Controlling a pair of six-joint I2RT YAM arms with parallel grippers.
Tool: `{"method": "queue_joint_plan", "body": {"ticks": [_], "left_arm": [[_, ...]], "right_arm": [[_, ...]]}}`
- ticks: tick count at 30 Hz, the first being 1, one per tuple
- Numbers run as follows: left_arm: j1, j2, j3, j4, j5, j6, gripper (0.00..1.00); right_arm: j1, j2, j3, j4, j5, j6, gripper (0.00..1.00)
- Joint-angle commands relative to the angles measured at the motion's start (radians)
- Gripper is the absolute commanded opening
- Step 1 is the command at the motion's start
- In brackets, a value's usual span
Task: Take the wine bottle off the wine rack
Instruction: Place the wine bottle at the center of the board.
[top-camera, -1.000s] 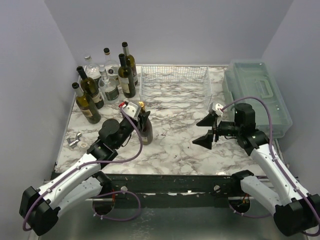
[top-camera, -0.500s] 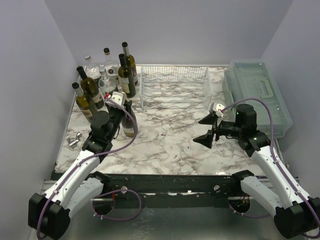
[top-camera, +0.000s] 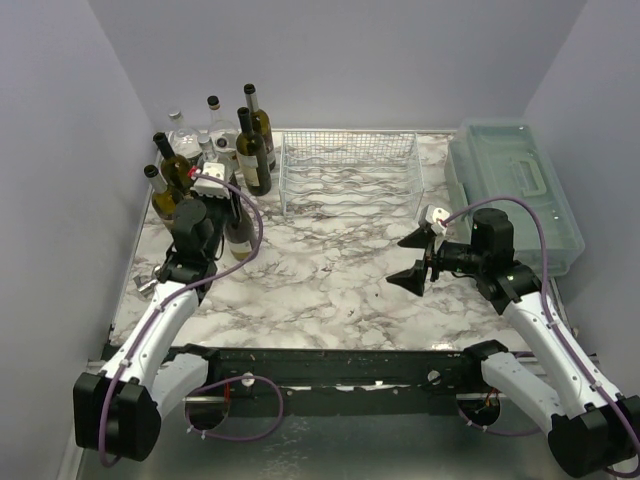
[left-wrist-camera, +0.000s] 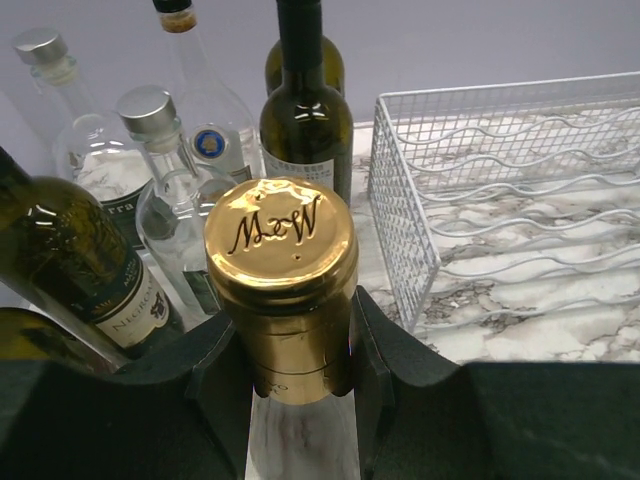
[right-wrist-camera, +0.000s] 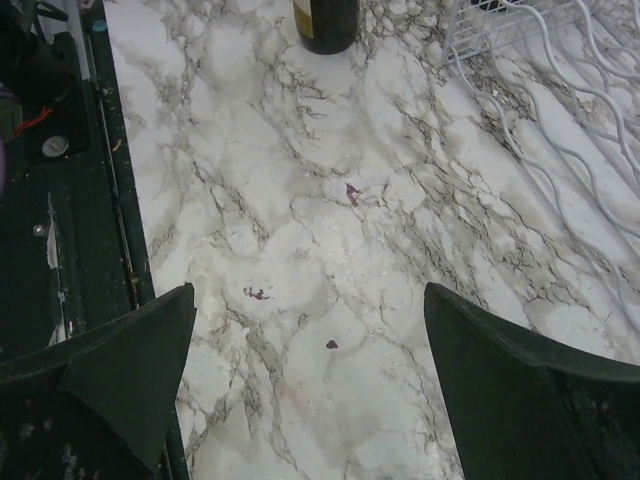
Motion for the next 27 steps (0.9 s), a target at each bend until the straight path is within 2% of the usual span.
{"method": "queue_joint_plan", "body": {"ticks": [1, 27], "left_arm": [[0.052, 0.012, 0.131, 0.209, 0.038, 0.007, 0.0], [0.199, 0.185, 0.279, 0.21, 0.071, -0.002, 0.0]], "right_arm": [[-0.007, -0.014, -0.015, -0.002, 0.021, -0.018, 0.99], [-0.007, -0.007, -0.019, -0.004, 0.035, -0.03, 0.99]]}}
